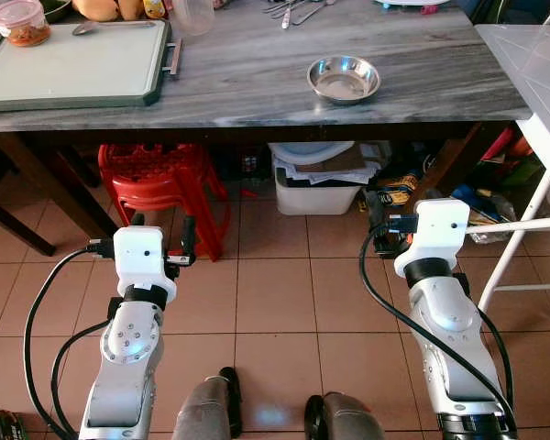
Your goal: Setting the table
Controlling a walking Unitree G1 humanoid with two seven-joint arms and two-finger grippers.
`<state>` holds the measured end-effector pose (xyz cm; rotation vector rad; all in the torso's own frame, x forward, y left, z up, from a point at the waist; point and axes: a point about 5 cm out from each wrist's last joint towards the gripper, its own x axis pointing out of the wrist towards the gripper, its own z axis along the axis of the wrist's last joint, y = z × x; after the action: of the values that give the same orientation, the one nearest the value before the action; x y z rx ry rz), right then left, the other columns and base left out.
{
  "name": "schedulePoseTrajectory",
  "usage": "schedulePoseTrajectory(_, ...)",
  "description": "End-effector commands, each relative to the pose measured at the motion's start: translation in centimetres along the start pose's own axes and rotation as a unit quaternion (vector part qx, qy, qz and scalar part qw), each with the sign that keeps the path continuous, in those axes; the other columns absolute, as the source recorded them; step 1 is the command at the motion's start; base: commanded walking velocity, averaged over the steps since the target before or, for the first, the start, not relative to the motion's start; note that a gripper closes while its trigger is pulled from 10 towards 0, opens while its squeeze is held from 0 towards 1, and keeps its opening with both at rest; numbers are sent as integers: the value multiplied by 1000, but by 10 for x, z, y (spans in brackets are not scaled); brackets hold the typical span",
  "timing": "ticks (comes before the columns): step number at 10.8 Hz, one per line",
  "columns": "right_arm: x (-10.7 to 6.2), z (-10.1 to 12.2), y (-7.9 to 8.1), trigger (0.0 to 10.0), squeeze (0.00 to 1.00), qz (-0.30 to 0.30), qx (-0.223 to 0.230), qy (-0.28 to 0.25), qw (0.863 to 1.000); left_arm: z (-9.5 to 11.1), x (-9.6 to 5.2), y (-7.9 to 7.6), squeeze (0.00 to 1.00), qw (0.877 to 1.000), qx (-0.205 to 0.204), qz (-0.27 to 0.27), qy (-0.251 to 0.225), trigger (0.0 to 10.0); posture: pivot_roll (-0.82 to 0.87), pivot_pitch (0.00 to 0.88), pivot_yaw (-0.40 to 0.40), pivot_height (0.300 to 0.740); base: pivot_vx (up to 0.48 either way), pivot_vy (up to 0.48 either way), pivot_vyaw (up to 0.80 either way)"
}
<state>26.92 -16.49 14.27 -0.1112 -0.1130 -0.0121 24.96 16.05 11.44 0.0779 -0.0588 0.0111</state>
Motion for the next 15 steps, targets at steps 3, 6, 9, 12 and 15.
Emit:
schedulePoseTrajectory(3, 22, 10, 4, 10000, 0, 25, 46, 33, 998, 17, 24, 4, 0, 997, 7, -63, 44, 10000, -1, 214, 23, 740, 0, 0, 0)
schedulePoseTrajectory(6, -18, 8, -1, 10000, 0, 8, 32, -7, 999, 17, -2, -6, 0, 1000, -26, 6, -6, 10000, -34, 175, -7, 740, 0, 0, 0)
schedulePoseTrajectory(9, -19, 6, -6, 10000, 0, 22, 32, 7, 999, 16, -7, -5, 0, 1000, -25, 11, 12, 10000, -36, 194, -15, 740, 0, 0, 0)
schedulePoseTrajectory(12, -16, 7, 0, 10000, 0, 40, 35, 2, 999, 18, -5, -6, 0, 1000, -21, 14, 13, 10000, -34, 188, -13, 740, -82, 0, 0)
schedulePoseTrajectory(15, -13, 7, 2, 10000, 0, 45, 43, 1, 998, 20, -2, -4, 0, 1000, -17, 17, 9, 10000, -28, 181, -8, 740, -172, 0, 0)
